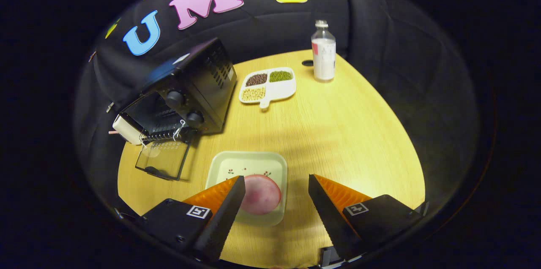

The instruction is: Open the toaster oven, put the food inside, and close the toaster oven door.

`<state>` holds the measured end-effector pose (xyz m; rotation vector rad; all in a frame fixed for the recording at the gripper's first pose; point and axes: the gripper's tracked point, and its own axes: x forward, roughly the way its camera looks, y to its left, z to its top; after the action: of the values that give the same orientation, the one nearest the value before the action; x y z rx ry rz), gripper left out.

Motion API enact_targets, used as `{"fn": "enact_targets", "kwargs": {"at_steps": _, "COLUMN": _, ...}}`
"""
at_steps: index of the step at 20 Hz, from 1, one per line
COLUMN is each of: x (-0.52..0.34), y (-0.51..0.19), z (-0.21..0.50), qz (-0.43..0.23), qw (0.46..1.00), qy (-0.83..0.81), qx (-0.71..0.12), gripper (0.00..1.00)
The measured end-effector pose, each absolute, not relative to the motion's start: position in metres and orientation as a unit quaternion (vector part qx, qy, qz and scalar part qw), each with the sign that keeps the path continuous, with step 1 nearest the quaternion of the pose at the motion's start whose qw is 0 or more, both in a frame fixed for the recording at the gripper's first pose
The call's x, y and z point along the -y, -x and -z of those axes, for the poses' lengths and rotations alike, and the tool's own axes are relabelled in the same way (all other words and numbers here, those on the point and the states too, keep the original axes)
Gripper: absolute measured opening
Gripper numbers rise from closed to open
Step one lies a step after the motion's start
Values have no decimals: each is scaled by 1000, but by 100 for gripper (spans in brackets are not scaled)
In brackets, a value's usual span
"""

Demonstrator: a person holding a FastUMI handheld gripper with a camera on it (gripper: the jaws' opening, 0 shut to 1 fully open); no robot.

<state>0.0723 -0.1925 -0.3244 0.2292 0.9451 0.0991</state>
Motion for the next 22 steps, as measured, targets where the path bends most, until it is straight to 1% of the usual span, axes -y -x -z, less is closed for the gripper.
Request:
{"fn": "enact_targets", "kwargs": {"at_steps": 6, "x": 176, "y": -40, "z": 355, "qz": -97, "qw": 840, "qy": -142, "qx": -515, "gripper": 97}}
{"fn": "enact_targets", "kwargs": {"at_steps": 9, "x": 165, "y": -34, "z": 366, "qz": -113, "qw": 828, "qy": -154, "qx": -527, "gripper": 90}}
{"fn": "enact_targets", "kwargs": {"at_steps": 11, "x": 158, "y": -31, "z": 369, "qz": -122, "qw": 822, "qy": -165, "qx": -532, "gripper": 90}}
{"fn": "enact_targets", "kwargs": {"at_steps": 12, "x": 158, "y": -30, "z": 367, "qz": -120, "qw": 820, "qy": -168, "qx": -533, "gripper": 86}}
{"fn": "enact_targets", "kwargs": {"at_steps": 13, "x": 157, "y": -28, "z": 371, "qz": -125, "qw": 817, "qy": -176, "qx": -535, "gripper": 74}}
{"fn": "enact_targets", "kwargs": {"at_steps": 14, "x": 155, "y": -27, "z": 369, "qz": -127, "qw": 814, "qy": -186, "qx": -535, "gripper": 69}}
{"fn": "enact_targets", "kwargs": {"at_steps": 15, "x": 155, "y": -28, "z": 370, "qz": -127, "qw": 811, "qy": -193, "qx": -537, "gripper": 66}}
{"fn": "enact_targets", "kwargs": {"at_steps": 16, "x": 156, "y": -30, "z": 374, "qz": -122, "qw": 810, "qy": -197, "qx": -538, "gripper": 66}}
{"fn": "enact_targets", "kwargs": {"at_steps": 18, "x": 161, "y": -32, "z": 378, "qz": -107, "qw": 809, "qy": -203, "qx": -542, "gripper": 49}}
{"fn": "enact_targets", "kwargs": {"at_steps": 19, "x": 162, "y": -34, "z": 382, "qz": -99, "qw": 809, "qy": -205, "qx": -541, "gripper": 34}}
{"fn": "enact_targets", "kwargs": {"at_steps": 21, "x": 164, "y": -33, "z": 382, "qz": -92, "qw": 809, "qy": -202, "qx": -545, "gripper": 21}}
{"fn": "enact_targets", "kwargs": {"at_steps": 22, "x": 166, "y": -33, "z": 382, "qz": -85, "qw": 808, "qy": -197, "qx": -549, "gripper": 19}}
